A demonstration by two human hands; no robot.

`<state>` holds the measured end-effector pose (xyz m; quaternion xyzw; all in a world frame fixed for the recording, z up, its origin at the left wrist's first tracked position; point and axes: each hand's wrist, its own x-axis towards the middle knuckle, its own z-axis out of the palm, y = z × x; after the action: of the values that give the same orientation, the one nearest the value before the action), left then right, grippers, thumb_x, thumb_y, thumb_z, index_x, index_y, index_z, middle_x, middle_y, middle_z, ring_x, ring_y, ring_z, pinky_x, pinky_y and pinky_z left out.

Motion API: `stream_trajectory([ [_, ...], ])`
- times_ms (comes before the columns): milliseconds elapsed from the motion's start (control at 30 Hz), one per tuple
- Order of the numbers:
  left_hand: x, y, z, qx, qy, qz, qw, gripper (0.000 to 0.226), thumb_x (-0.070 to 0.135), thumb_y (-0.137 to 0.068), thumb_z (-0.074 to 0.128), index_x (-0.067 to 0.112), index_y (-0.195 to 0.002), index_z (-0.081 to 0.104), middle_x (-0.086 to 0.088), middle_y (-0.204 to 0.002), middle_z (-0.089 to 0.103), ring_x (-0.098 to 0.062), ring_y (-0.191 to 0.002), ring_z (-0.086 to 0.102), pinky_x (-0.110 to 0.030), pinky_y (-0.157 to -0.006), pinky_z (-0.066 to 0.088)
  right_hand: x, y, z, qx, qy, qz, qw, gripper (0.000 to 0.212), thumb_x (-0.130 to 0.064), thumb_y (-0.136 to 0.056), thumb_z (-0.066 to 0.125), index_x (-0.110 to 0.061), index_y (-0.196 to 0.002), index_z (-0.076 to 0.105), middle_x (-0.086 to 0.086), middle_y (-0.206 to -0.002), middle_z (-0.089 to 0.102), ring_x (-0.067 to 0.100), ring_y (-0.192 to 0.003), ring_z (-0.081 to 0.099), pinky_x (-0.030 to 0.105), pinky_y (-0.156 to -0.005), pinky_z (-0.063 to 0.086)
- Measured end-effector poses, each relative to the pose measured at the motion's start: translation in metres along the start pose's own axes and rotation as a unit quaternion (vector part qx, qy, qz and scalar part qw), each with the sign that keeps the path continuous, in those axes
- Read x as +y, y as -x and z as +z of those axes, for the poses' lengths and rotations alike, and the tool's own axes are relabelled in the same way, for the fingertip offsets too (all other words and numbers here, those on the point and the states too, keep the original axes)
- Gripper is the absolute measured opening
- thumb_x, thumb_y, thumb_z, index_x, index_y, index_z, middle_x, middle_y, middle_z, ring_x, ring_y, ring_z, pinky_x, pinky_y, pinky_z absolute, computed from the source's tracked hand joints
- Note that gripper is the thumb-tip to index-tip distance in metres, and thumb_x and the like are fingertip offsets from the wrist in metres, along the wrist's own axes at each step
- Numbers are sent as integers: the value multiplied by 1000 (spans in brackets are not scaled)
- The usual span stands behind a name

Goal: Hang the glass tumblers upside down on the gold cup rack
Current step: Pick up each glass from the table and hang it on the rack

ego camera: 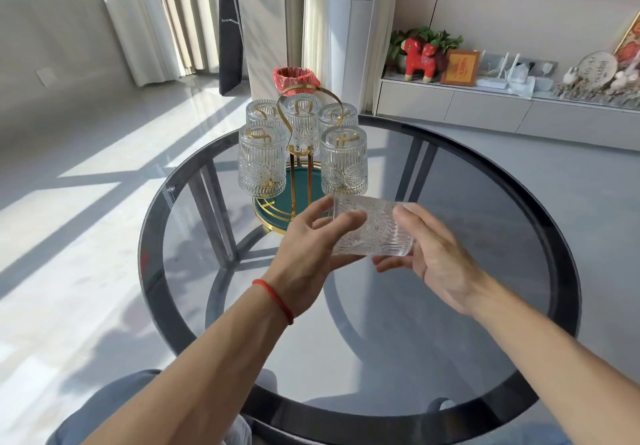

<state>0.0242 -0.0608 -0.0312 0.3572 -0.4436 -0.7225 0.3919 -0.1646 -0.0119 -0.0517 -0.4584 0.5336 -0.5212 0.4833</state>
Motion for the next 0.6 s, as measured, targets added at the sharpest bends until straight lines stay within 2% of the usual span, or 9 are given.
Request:
stream_trajectory([
  [67, 6, -2, -8, 8, -76, 32, 997, 50, 14, -94, 73, 15, -141, 58, -13, -122, 74, -23, -112, 71, -48, -100, 57, -8, -3, 4, 60, 56, -60, 995, 56, -55, -86, 68, -17, -127, 61, 11, -113, 75, 28, -89, 72, 38, -68, 60],
  [133, 12, -7, -20, 42, -168, 58, 983, 40, 7, -96, 66, 17, -135, 64, -11, -118, 75, -21, -108, 71, -44, -99, 56, -19, -5, 7, 122, 168, -119, 971, 58, -61, -79, 71, -29, -126, 59, 0, -117, 73, 25, -97, 72, 44, -74, 61],
  [200, 14, -11, -34, 72, -314, 66, 945, 43, 4, -94, 60, 13, -136, 62, -10, -122, 72, -24, -111, 68, -44, -102, 55, -30, -9, 12, 145, 252, -169, 942, 57, -61, -80, 71, -33, -128, 58, -7, -118, 72, 20, -104, 70, 49, -85, 59],
  [267, 10, -15, -43, 55, -561, 104, 820, 47, 10, -90, 62, 15, -137, 63, -8, -136, 65, -27, -125, 59, -40, -107, 48, -43, -11, 21, 145, 257, -201, 934, 57, -60, -82, 72, -32, -129, 58, -8, -117, 72, 21, -104, 70, 54, -88, 57],
  [300, 6, -16, -44, 30, -647, 120, 753, 49, 14, -89, 63, 17, -138, 63, -7, -144, 59, -27, -132, 51, -41, -110, 44, -51, -14, 26, 148, 259, -212, 931, 56, -60, -83, 72, -33, -129, 57, -7, -117, 72, 21, -105, 70, 54, -88, 57],
  [333, 3, -16, -45, 3, -696, 125, 707, 52, 19, -88, 64, 21, -139, 62, -7, -151, 51, -28, -138, 43, -43, -113, 40, -58, -16, 33, 154, 270, -225, 924, 55, -61, -84, 72, -34, -129, 57, -6, -117, 72, 21, -106, 70, 54, -88, 56],
  [467, -6, -22, -43, -98, -734, 93, 666, 58, 32, -90, 67, 37, -147, 53, -5, -168, 22, -30, -149, 20, -57, -116, 33, -90, -33, 59, 194, 320, -258, 891, 56, -65, -85, 70, -31, -126, 55, -9, -112, 72, 18, -105, 70, 49, -87, 57],
  [533, -9, -24, -43, -120, -768, 86, 623, 57, 34, -92, 65, 39, -147, 51, -6, -170, 14, -34, -153, 11, -61, -115, 32, -102, -42, 71, 204, 347, -262, 877, 59, -67, -84, 68, -28, -126, 56, -1, -113, 72, 21, -106, 69, 47, -86, 57],
  [600, -10, -25, -46, -133, -778, 82, 609, 57, 33, -93, 65, 36, -148, 50, -8, -172, 8, -38, -154, 5, -60, -118, 31, -112, -51, 80, 206, 385, -271, 858, 61, -69, -84, 66, -26, -127, 56, 3, -110, 72, 22, -103, 67, 42, -82, 55],
])
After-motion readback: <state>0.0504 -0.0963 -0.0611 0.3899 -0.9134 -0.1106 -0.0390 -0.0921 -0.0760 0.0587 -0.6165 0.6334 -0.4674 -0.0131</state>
